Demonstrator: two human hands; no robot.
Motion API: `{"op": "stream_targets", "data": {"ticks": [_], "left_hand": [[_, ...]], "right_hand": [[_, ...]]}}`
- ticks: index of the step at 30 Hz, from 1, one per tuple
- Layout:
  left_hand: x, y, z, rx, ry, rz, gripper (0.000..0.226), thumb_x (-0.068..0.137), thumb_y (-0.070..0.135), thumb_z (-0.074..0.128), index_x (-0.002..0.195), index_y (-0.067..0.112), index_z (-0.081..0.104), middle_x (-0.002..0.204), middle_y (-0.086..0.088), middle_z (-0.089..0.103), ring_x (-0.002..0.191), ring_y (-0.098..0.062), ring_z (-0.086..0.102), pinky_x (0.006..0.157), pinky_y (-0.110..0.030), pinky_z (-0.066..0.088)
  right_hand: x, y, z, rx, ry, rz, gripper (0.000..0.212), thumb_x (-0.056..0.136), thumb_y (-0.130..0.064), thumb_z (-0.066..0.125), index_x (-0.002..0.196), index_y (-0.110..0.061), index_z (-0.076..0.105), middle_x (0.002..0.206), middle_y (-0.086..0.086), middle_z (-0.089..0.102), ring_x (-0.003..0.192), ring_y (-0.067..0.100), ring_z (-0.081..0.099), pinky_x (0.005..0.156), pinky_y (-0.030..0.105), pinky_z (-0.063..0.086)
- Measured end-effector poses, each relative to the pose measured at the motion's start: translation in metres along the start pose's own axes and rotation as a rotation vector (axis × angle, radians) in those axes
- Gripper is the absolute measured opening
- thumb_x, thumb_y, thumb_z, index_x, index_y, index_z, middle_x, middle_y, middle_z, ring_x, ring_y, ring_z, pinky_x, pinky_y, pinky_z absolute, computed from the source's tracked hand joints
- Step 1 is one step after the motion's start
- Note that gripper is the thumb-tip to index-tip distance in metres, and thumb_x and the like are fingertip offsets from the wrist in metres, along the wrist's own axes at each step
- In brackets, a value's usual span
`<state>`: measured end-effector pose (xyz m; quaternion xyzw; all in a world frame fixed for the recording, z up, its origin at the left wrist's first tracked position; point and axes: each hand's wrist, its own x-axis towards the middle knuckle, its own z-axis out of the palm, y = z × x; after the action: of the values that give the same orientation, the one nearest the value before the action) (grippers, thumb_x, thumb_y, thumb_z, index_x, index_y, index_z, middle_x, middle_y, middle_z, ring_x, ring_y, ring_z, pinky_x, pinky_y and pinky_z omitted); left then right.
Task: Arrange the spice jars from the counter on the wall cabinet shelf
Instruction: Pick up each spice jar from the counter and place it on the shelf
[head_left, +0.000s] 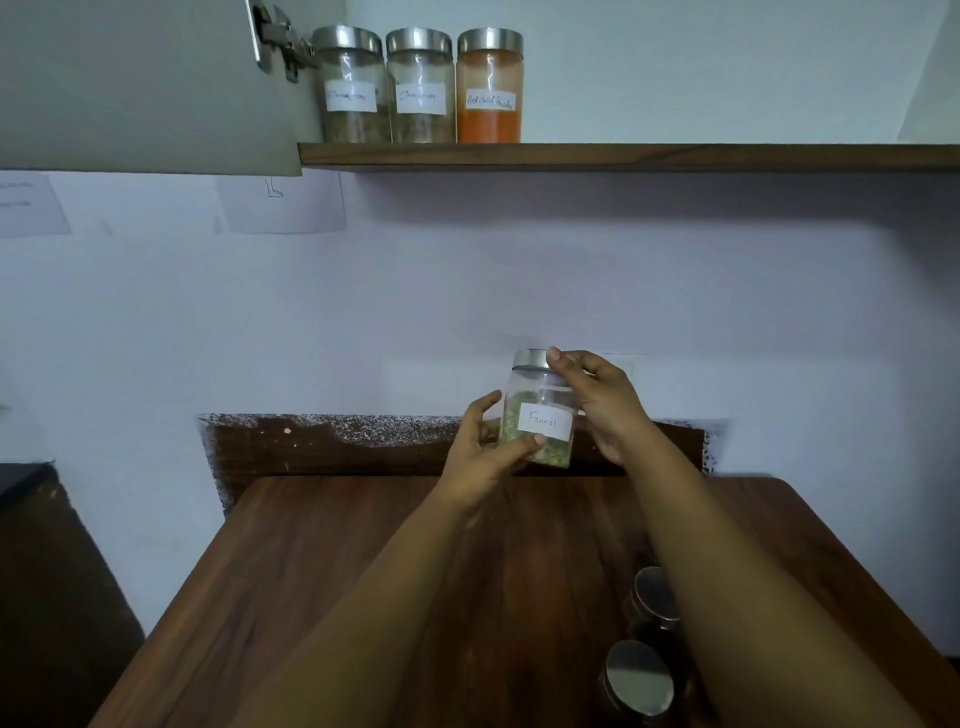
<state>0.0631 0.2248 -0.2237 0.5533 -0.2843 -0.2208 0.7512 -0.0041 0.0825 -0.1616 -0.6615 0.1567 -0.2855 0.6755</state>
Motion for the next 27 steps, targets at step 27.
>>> {"op": "stream_targets", "data": {"ticks": [27], "left_hand": [[0.022,0.084,0.140,0.308,0.113,0.489,0.078,0.066,0.038,0.087,0.134,0.030,0.049,0.122,0.000,0.062,0.104,-0.012,0.066,0.074,-0.018,0.055]], "right_hand": [[0.019,-0.134,-0.113,-0.123,-0.268,-0.204,0.043,0.093,-0.059,0.046,0.129,-0.037,0.040,0.123,0.005,0.060,0.111,0.023,0.060,0.087,0.044,0.056]]}}
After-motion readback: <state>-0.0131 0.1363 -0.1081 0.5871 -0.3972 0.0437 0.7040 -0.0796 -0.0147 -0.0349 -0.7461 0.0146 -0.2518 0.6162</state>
